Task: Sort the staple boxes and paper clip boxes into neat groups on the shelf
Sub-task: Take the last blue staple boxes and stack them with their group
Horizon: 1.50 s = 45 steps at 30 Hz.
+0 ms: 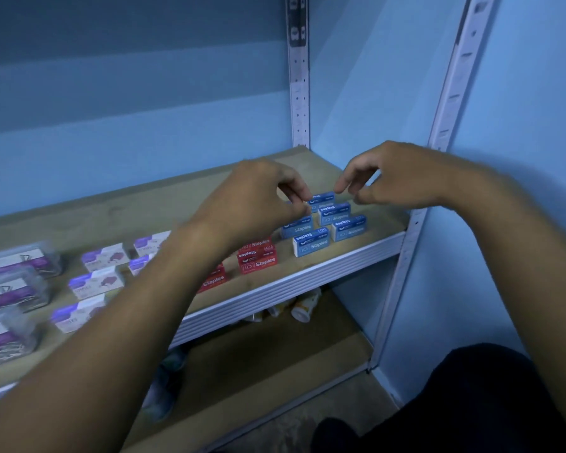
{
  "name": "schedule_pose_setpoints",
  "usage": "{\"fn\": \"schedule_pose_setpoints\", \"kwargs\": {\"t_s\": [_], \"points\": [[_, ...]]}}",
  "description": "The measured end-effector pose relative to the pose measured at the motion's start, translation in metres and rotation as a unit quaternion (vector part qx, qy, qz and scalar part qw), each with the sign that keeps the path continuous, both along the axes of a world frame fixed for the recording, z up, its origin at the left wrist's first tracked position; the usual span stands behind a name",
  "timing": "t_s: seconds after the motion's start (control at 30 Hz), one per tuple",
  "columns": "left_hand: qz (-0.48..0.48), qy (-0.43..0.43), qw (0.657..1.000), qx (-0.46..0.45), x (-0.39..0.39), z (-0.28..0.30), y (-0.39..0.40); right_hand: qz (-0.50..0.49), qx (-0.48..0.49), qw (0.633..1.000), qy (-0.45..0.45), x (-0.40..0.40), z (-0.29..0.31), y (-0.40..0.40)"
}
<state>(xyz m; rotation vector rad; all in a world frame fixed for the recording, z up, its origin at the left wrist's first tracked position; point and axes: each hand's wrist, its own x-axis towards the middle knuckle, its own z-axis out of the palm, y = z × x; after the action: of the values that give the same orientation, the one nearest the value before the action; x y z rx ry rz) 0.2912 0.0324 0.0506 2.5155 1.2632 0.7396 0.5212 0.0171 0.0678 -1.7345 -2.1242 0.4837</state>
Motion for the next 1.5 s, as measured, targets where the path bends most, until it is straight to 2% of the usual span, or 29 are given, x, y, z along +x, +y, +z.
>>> {"fn": "schedule_pose_setpoints", "kwargs": {"t_s": [0.33,0.63,1.27,1.5], "points": [[0.007,0.064,0.997,0.039,0.004,-0.019,-0.013,-0.022,0.032,0.997,0.063,0.007,-0.059,-0.012],[0.029,0.131,0.990,0.034,0.011,-0.030,-0.007,-0.025,0.053,0.998,0.038,0.009,-0.065,-0.007],[0.026,0.102,0.994,0.042,0.020,-0.034,-0.004,-0.020,0.054,0.998,0.009,0.003,-0.062,-0.004],[0.029,0.092,0.993,0.066,0.015,-0.035,-0.001,-0.027,0.065,0.996,0.056,0.009,-0.061,-0.009]]}}
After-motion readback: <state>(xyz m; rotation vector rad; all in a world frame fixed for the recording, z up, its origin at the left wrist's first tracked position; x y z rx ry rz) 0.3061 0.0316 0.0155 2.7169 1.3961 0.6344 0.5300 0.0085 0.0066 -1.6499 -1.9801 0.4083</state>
